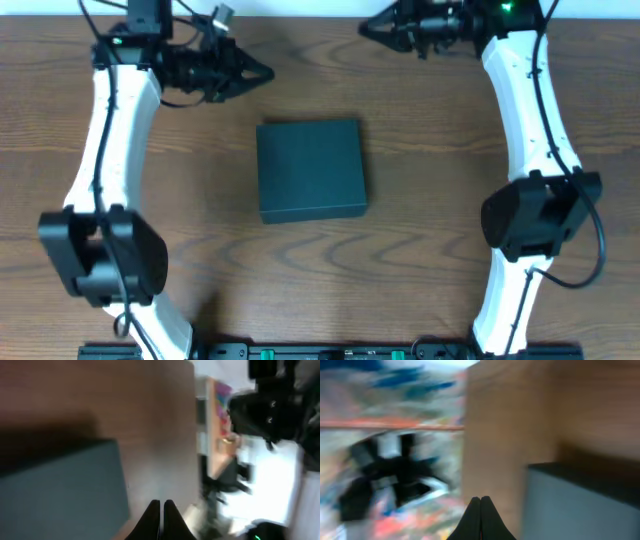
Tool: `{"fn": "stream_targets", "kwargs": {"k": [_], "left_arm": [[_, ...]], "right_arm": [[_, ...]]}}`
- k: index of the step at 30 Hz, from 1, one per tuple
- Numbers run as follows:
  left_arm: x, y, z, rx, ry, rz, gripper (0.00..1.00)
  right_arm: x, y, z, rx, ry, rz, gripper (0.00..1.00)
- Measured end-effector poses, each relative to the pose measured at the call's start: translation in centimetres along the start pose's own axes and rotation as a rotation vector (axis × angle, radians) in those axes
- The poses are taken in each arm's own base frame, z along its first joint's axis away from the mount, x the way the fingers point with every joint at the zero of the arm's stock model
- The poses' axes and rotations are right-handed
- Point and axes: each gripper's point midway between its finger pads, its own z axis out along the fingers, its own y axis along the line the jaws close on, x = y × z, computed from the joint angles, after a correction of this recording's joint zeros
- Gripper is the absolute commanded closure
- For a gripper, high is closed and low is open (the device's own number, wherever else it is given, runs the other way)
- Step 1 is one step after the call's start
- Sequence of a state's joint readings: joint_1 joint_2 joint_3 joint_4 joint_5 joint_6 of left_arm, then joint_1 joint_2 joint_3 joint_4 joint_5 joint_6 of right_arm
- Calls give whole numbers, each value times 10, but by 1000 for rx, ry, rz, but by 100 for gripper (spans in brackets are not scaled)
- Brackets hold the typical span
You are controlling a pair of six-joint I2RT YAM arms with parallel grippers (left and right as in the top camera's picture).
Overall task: Pack container
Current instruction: 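Raise both grippers away from the closed box, then press both grippers against the box's left and right sides to square it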
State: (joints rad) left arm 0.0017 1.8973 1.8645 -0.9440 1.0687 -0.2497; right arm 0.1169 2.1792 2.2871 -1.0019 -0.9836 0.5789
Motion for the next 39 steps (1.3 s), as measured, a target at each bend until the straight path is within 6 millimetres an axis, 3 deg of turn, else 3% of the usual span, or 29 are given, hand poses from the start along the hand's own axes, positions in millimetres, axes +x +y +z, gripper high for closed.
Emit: {"fn": "stream_targets", "kwargs": {"k": [4, 8, 10, 13, 16, 21, 25, 29, 35, 39], "left_arm": [[0, -8, -51, -355, -167, 95, 94], [29, 8, -108, -808, -246, 145, 94], [40, 20, -116, -925, -206, 155, 94], [61, 59, -114, -1058, -87, 128, 94], [84, 99, -100, -1104, 23, 87, 94], [114, 163, -73, -1135, 75, 39, 94], [121, 190, -55, -1115, 31, 21, 94], [121, 203, -34, -1040, -19, 8, 94], [94, 204, -16, -967, -153, -5, 94], [96, 223, 6, -931, -111, -56, 94]], "right_arm": [[17, -14, -33, 372, -130, -83, 95], [43, -15, -100, 842, -288, -215, 98], [53, -24, -118, 976, -290, -228, 98], [62, -59, -129, 1151, -230, -207, 97], [75, -98, -124, 1257, -126, -172, 96], [83, -151, -99, 1301, -39, -169, 72], [88, -181, -69, 1238, -12, -170, 70], [112, -215, -45, 1185, 56, -127, 61], [127, -225, -17, 1072, 79, -89, 57], [127, -219, 2, 1017, 62, -108, 53]]}}
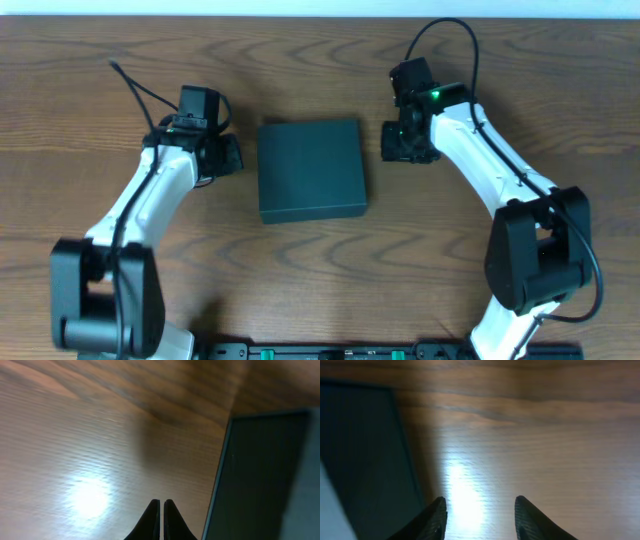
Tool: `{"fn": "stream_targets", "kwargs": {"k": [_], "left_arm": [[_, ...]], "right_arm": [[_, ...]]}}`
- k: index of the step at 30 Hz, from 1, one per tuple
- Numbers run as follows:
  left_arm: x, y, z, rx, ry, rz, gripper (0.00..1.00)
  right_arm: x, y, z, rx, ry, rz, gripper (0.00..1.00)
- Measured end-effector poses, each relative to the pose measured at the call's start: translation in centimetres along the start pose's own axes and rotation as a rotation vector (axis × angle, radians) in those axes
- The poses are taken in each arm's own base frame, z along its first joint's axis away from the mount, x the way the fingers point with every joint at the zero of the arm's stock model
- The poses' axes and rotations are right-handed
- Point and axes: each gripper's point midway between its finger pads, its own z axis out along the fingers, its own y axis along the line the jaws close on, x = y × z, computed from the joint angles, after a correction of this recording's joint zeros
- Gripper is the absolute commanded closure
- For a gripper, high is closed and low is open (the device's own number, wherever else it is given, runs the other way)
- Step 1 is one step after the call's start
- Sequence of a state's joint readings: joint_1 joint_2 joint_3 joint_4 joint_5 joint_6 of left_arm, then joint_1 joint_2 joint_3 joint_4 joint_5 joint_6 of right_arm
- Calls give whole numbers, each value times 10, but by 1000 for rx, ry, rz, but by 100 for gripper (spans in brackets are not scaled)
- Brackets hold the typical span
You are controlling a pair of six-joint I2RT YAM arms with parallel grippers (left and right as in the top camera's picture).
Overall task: Pack container
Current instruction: 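Press both grippers against the box's left and right sides to square it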
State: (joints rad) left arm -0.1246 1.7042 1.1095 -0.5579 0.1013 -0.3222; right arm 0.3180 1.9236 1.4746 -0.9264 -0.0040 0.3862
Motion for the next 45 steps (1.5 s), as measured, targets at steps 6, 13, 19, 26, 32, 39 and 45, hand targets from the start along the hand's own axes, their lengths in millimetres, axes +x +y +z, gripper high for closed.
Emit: {"fn": "stream_targets", "kwargs": {"k": [6, 13, 19, 26, 32, 39, 45], "left_arm": [[15, -12, 37, 72, 100, -25, 94], [4, -27, 38, 149, 65, -50, 94], [-4, -35, 37, 190, 41, -67, 94], [-12, -48, 34, 262, 17, -91, 94], [-28, -63, 29, 341, -32, -133, 94], [-46, -79, 24, 390, -106, -160, 94], [-50, -88, 22, 404, -129, -174, 94]], "right_arm": [[5, 20, 1, -28, -3, -7, 52], [11, 31, 1, -64, 15, 21, 99], [17, 30, 25, -46, 67, 32, 99], [16, 50, 30, -151, 83, 71, 99], [11, 58, 29, -190, 73, 113, 99], [7, 56, 29, -185, 57, 125, 99], [-11, 51, 29, -204, 2, 147, 99]]}}
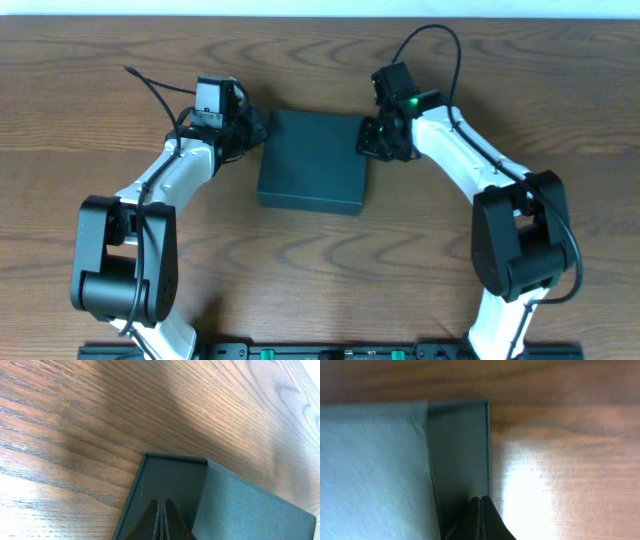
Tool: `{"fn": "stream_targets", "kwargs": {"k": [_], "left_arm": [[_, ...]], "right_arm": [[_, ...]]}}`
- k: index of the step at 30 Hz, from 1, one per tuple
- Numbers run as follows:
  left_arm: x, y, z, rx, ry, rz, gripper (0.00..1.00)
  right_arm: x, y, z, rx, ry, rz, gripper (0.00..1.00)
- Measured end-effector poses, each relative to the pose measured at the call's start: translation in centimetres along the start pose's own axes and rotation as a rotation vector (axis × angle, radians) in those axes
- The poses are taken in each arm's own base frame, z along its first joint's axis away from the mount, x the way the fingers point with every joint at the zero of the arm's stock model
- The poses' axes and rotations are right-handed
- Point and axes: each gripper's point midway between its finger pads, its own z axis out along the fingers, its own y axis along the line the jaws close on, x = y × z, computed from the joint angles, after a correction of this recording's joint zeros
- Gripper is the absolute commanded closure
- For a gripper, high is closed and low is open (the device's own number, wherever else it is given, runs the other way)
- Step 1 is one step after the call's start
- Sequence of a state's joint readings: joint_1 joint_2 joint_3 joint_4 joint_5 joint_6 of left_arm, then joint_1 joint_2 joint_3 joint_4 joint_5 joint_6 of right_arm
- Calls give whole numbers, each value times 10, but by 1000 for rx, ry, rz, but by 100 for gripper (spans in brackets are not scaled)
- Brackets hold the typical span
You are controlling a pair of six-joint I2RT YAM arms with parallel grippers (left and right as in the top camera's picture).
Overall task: Pack container
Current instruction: 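Press both grippers against the box's left and right sides to square it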
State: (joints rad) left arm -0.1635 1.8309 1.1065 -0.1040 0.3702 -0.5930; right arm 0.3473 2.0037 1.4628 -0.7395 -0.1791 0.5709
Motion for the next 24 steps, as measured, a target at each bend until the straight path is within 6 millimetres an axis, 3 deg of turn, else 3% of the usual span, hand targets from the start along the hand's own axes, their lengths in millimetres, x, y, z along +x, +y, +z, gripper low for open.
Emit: {"fn": "stream_targets", "kwargs": {"k": [14, 24], "left_arm": [[-1, -3, 1, 3, -9, -24, 94], [-8, -8, 1, 21, -41, -19, 94]], "right_arm": [[-43, 9, -7, -117, -130, 71, 99], [-47, 9, -8, -130, -139, 90, 98]]}}
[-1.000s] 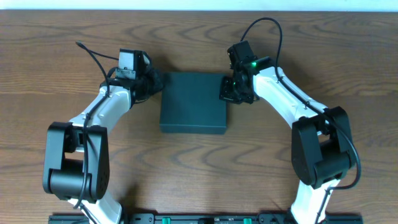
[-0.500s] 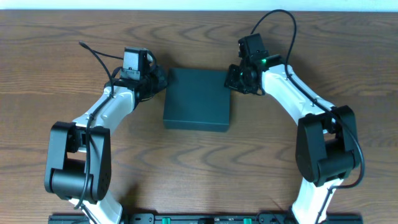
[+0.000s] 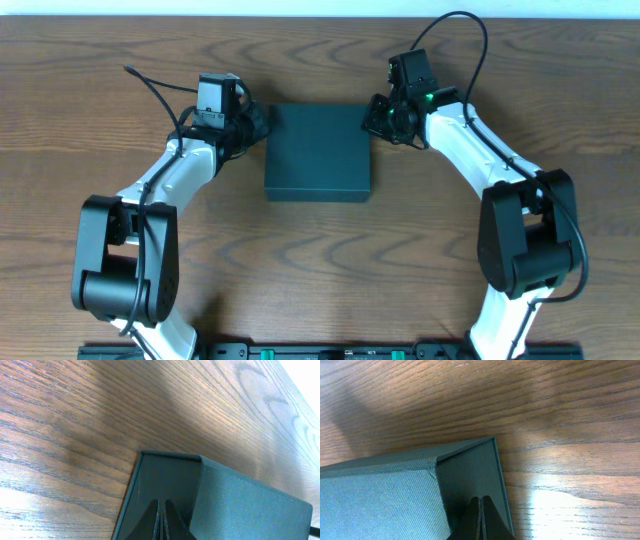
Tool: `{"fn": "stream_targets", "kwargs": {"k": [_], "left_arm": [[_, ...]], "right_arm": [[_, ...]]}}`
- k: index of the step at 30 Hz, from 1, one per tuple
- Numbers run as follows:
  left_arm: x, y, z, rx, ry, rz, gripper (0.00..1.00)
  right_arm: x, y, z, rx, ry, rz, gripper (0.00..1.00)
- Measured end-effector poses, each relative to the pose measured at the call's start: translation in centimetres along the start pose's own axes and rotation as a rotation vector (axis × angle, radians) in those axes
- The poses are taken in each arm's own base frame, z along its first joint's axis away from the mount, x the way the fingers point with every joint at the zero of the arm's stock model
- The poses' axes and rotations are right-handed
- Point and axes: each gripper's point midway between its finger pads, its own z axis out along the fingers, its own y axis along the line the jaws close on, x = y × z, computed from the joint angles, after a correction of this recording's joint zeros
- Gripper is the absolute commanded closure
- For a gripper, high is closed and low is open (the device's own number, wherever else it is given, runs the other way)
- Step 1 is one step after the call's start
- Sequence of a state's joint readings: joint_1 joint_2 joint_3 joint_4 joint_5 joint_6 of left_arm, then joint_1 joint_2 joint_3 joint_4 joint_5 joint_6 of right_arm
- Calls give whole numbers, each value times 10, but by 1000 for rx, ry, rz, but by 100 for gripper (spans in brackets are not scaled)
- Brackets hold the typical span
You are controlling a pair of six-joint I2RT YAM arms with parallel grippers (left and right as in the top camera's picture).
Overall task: Pack container
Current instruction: 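Press both grippers against the box's left and right sides to square it, then withdraw both grippers outward from the box sides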
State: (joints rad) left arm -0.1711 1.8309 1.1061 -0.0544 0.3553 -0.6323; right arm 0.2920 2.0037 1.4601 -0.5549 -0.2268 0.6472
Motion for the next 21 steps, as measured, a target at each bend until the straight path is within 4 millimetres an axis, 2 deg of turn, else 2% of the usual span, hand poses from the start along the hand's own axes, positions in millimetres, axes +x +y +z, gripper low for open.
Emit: {"fn": "stream_targets", "kwargs": {"k": [7, 14, 21], "left_arm": [[0, -3, 0, 11, 0, -14, 94], [6, -19, 4, 44, -2, 16, 94], [3, -22, 4, 52, -16, 1, 94]], "right_arm": [[-5, -4, -1, -7, -4, 13, 99], [-17, -17, -6, -6, -19, 49, 99], [-21, -17, -6, -13, -33, 48, 99]]}}
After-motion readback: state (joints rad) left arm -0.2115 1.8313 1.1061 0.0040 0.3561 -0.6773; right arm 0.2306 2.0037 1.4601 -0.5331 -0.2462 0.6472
